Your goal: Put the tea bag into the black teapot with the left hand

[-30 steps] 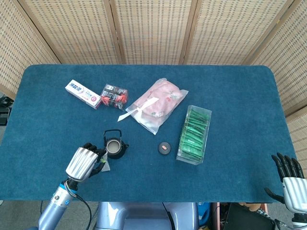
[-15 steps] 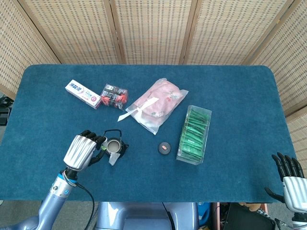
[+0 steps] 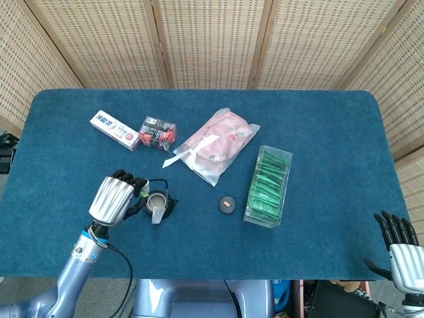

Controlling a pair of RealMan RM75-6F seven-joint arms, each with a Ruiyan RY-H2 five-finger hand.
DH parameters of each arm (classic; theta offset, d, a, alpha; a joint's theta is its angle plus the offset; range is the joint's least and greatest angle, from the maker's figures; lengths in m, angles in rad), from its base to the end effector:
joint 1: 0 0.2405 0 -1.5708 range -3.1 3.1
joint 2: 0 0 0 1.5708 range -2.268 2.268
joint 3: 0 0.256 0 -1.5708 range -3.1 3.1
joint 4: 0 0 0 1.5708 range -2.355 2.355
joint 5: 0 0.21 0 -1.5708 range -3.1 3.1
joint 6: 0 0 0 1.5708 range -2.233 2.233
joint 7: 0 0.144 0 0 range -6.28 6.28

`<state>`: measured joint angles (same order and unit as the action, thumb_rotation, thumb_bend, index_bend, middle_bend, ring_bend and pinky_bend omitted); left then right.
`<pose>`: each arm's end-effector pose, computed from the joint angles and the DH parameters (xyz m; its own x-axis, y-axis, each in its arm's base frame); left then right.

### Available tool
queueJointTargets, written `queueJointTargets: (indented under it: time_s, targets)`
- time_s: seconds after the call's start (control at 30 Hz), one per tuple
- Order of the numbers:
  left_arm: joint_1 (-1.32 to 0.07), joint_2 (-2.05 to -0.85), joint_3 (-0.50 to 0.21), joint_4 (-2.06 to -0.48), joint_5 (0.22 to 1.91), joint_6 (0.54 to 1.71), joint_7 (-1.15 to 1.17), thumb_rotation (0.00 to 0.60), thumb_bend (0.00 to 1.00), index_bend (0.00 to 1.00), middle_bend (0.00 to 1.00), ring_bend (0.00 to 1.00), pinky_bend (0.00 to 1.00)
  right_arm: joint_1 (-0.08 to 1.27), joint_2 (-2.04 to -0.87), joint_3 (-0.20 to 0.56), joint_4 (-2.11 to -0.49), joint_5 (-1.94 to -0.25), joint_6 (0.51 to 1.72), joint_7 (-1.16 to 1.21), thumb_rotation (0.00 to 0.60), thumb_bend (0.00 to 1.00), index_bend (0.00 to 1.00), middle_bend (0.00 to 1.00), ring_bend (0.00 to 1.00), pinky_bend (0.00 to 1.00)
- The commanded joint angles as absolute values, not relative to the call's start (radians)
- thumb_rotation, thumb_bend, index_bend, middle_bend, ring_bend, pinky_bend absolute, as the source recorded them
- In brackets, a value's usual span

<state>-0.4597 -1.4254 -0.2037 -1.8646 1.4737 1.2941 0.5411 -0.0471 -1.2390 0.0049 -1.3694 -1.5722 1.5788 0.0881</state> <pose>-0.1199 0.2648 0.0616 0.3693 -0.0838 0.9255 0.8283 -0.4219 -0.3687 -0.3542 -0.1285 0.1446 0.4306 -0.0076 0.9025 -0.9016 0.0409 0.4306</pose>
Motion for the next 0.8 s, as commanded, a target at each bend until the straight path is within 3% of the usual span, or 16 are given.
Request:
queueJointTargets:
  time_s: [0.03, 0.3, 0.8]
  targets:
    - [-0.470, -1.424, -0.214, -1.865, 1.460, 1.290, 0.547, 0.600, 0.47, 0.63, 0.69, 0.57, 0.45, -0.048, -1.239, 0.005, -1.370, -1.571, 1.579, 0.087, 0.600, 0.07, 0.09, 0.13, 0.00, 0.08]
    - [-0.486, -1.425, -0.218, -1.846, 1.422, 1.276, 0.556, 0.600, 0.47, 0.63, 0.69, 0.57, 0.45, -0.048, -1.238, 0.006, -1.372, -1.566, 1.575, 0.084, 0.600, 0.07, 0.09, 0.13, 0.00, 0.08]
    - [-0.457, -1.397, -0.159, -1.839, 1.402, 1.298, 0.544, 0.600, 0.47, 0.63, 0.69, 0.57, 0.45, -0.044, -1.238, 0.007, -1.376, -1.567, 1.571, 0.080, 0.600, 0.07, 0.09, 0.13, 0.00, 0.08]
